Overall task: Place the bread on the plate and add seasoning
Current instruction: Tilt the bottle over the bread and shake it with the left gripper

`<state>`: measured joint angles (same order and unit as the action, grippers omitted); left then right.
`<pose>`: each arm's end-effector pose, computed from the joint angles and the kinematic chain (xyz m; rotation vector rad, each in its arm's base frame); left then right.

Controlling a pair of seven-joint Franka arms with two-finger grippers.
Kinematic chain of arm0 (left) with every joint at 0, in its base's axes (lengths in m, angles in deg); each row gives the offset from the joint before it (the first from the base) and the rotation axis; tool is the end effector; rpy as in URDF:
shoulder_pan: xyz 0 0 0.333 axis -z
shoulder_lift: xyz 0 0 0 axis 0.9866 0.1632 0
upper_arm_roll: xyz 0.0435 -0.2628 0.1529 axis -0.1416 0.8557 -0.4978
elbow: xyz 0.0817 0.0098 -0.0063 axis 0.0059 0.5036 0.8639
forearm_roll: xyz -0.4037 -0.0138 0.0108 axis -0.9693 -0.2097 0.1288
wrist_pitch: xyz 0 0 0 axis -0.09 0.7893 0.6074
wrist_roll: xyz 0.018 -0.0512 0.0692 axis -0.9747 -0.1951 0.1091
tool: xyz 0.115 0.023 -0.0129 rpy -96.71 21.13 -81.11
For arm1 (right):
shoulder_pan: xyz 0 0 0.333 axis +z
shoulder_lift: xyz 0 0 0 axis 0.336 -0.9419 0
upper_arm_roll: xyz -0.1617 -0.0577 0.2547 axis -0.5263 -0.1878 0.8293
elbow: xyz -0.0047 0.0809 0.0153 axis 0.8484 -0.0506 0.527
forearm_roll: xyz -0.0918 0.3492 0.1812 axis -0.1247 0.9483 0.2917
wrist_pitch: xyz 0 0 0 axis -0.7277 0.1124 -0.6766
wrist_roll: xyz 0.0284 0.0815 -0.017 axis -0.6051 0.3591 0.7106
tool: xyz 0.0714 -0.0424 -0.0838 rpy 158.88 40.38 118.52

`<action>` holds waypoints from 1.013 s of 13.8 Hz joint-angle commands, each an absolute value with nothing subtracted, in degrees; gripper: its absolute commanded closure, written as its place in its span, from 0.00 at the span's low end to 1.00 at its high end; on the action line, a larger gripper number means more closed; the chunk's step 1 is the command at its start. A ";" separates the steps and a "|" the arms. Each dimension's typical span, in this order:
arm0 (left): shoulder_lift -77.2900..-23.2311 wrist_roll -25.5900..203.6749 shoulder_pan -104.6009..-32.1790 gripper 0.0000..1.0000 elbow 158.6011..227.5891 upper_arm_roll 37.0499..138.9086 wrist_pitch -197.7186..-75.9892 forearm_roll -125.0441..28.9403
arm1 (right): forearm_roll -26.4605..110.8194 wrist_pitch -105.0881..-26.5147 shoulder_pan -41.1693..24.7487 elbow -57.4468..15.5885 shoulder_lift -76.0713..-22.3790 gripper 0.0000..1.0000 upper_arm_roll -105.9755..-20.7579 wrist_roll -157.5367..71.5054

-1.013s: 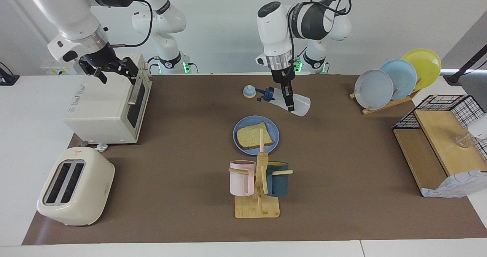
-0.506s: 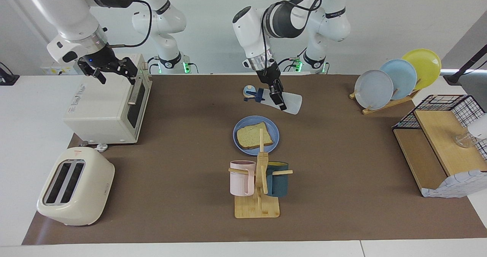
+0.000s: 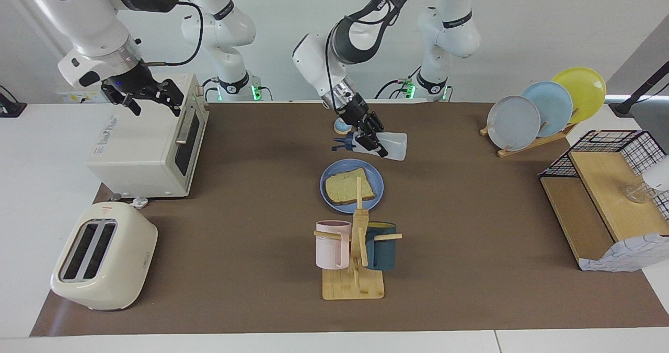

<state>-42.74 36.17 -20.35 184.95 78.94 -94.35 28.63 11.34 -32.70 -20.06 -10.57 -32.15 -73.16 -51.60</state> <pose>0.4236 -0.4506 0.3822 -1.2847 1.7728 0.2784 0.5416 -0.0294 0.5880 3.1338 -0.0962 -0.1963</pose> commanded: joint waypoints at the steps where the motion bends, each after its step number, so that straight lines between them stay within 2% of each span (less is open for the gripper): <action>1: -38.44 36.77 -18.56 1.00 180.84 78.27 -89.71 33.31 | 10.71 -35.37 -21.22 -11.75 -31.25 0.00 -72.94 -48.48; 8: -37.47 36.77 -18.56 1.00 183.30 78.18 -87.86 37.72 | 10.89 -35.92 -20.43 -12.36 -31.42 0.00 -74.00 -49.08; 10: -33.02 36.77 -18.38 1.00 183.04 78.18 -85.41 40.27 | 10.97 -35.92 -20.60 -12.36 -31.42 0.00 -74.00 -48.99; 14: -32.81 36.86 -18.64 1.00 183.39 78.10 -82.50 43.07 | 10.97 -35.92 -20.51 -12.27 -31.42 0.00 -74.00 -48.99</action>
